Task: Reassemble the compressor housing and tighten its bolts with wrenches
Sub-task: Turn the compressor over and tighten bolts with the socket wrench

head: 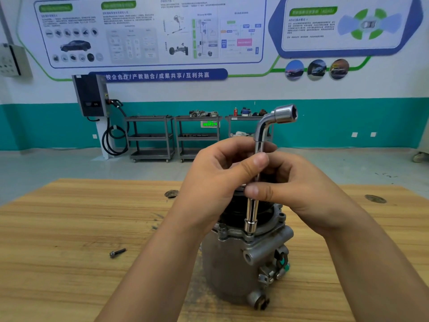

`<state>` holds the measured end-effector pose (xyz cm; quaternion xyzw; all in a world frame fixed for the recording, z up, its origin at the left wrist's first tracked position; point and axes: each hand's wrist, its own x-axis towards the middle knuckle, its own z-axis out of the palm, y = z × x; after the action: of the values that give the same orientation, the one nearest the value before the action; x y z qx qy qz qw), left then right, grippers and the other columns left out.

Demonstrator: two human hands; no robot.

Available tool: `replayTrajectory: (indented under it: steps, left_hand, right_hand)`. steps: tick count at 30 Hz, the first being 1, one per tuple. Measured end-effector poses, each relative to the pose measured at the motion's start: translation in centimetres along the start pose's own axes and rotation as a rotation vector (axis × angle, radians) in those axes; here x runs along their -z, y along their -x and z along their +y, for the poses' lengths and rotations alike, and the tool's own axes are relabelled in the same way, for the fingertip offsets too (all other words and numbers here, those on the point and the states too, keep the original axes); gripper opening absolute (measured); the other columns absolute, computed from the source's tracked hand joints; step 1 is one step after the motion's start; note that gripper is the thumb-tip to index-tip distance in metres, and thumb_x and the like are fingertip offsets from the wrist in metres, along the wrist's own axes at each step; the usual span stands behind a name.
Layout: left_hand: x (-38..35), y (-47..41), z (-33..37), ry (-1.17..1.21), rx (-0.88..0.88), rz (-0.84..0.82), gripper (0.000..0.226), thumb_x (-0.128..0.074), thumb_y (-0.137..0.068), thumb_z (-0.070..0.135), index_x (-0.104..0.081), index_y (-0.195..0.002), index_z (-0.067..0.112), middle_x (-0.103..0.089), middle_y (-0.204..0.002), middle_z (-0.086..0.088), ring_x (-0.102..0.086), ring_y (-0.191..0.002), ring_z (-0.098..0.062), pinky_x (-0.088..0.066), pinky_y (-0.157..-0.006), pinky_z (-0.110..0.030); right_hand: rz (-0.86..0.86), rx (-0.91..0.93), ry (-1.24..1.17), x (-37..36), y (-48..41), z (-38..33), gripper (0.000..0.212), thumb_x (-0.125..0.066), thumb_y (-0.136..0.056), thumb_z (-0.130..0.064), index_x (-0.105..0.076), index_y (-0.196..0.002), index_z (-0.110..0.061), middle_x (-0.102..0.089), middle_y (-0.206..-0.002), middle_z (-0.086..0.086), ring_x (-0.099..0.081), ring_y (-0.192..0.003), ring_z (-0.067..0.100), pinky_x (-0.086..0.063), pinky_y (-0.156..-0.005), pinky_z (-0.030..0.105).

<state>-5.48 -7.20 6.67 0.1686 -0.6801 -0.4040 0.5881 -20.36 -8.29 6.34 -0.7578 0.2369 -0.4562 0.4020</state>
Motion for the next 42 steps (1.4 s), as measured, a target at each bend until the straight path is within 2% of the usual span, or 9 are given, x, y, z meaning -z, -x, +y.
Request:
replayTrajectory:
  steps: [3,7,10,13,22,31,35,39,42]
  left_hand:
    - [0.06,0.01,0.06,0.019,0.002,0.005,0.021,-0.058,-0.081,0.011,-0.075,-0.083,0.024,-0.071,-0.086,0.007,-0.067,-0.083,-0.007,-0.052,-0.072,-0.02]
    - [0.02,0.11,0.15,0.055,0.037,-0.003,0.02,-0.054,-0.083,0.013,-0.072,-0.085,0.021,-0.07,-0.079,0.009,-0.063,-0.07,-0.004,-0.047,-0.053,-0.016]
    - [0.07,0.13,0.21,0.084,0.05,-0.012,0.019,-0.051,-0.084,0.011,-0.069,-0.089,0.016,-0.07,-0.08,0.008,-0.064,-0.067,-0.002,-0.046,-0.05,-0.013]
    - [0.12,0.17,0.2,0.066,0.054,-0.018,0.023,-0.05,-0.085,0.013,-0.072,-0.088,0.02,-0.07,-0.079,0.008,-0.061,-0.065,-0.003,-0.044,-0.049,-0.015]
    - [0.02,0.15,0.24,-0.003,0.035,-0.036,0.019,-0.052,-0.087,0.02,-0.071,-0.089,0.021,-0.068,-0.083,0.007,-0.065,-0.087,-0.009,-0.051,-0.073,-0.02]
    - [-0.45,0.25,0.04,-0.103,-0.015,0.006,0.013,-0.06,-0.081,0.018,-0.071,-0.084,0.022,-0.068,-0.076,0.008,-0.065,-0.079,-0.007,-0.051,-0.071,-0.019]
    - [-0.28,0.18,-0.2,-0.079,0.011,0.003,0.019,-0.057,-0.083,0.02,-0.075,-0.088,0.025,-0.069,-0.077,0.007,-0.064,-0.08,-0.006,-0.05,-0.072,-0.019]
    - [0.06,0.12,-0.37,-0.038,0.014,-0.003,0.022,-0.055,-0.085,0.018,-0.074,-0.094,0.025,-0.068,-0.075,0.004,-0.065,-0.078,-0.007,-0.052,-0.071,-0.02]
    - [0.09,0.15,-0.25,0.004,0.01,-0.021,0.024,-0.053,-0.087,0.016,-0.072,-0.097,0.025,-0.067,-0.073,0.004,-0.064,-0.077,-0.007,-0.052,-0.067,-0.02]
  right_hand:
    - [-0.025,0.005,-0.005,0.07,0.07,-0.12,0.023,-0.072,-0.069,-0.02,-0.072,-0.092,-0.021,-0.072,-0.086,0.0,-0.069,-0.086,0.012,-0.051,-0.072,0.019]
    - [-0.081,0.003,-0.074,0.28,0.2,-0.12,0.022,-0.065,-0.076,-0.014,-0.074,-0.094,-0.021,-0.074,-0.09,0.003,-0.07,-0.09,0.015,-0.051,-0.076,0.019]
    - [-0.08,-0.006,-0.099,0.5,0.23,0.09,0.023,-0.062,-0.078,-0.01,-0.072,-0.099,-0.011,-0.073,-0.098,0.012,-0.069,-0.097,0.022,-0.052,-0.082,0.023]
    - [-0.072,-0.005,-0.111,0.46,0.22,0.05,0.022,-0.062,-0.077,-0.009,-0.073,-0.096,-0.013,-0.074,-0.091,0.007,-0.07,-0.091,0.018,-0.052,-0.078,0.021]
    - [-0.015,-0.008,-0.047,0.21,0.07,0.16,0.021,-0.071,-0.07,-0.015,-0.068,-0.091,-0.01,-0.071,-0.086,0.004,-0.069,-0.088,0.018,-0.053,-0.075,0.023]
    - [0.006,0.003,0.023,-0.09,-0.09,0.14,0.033,-0.076,-0.066,-0.022,-0.07,-0.098,-0.027,-0.071,-0.098,0.008,-0.069,-0.094,0.016,-0.055,-0.079,0.024]
    - [0.013,0.007,0.042,0.1,-0.02,0.12,0.035,-0.076,-0.064,-0.031,-0.071,-0.096,-0.019,-0.071,-0.092,0.009,-0.069,-0.091,0.02,-0.054,-0.076,0.025]
    - [-0.02,0.012,-0.037,0.28,0.06,0.15,0.021,-0.073,-0.071,-0.021,-0.073,-0.09,-0.013,-0.073,-0.086,0.004,-0.07,-0.088,0.017,-0.052,-0.073,0.021]
    - [-0.037,0.003,-0.09,0.36,0.14,0.14,0.024,-0.07,-0.07,-0.024,-0.074,-0.09,-0.01,-0.074,-0.086,0.007,-0.071,-0.088,0.019,-0.052,-0.074,0.02]
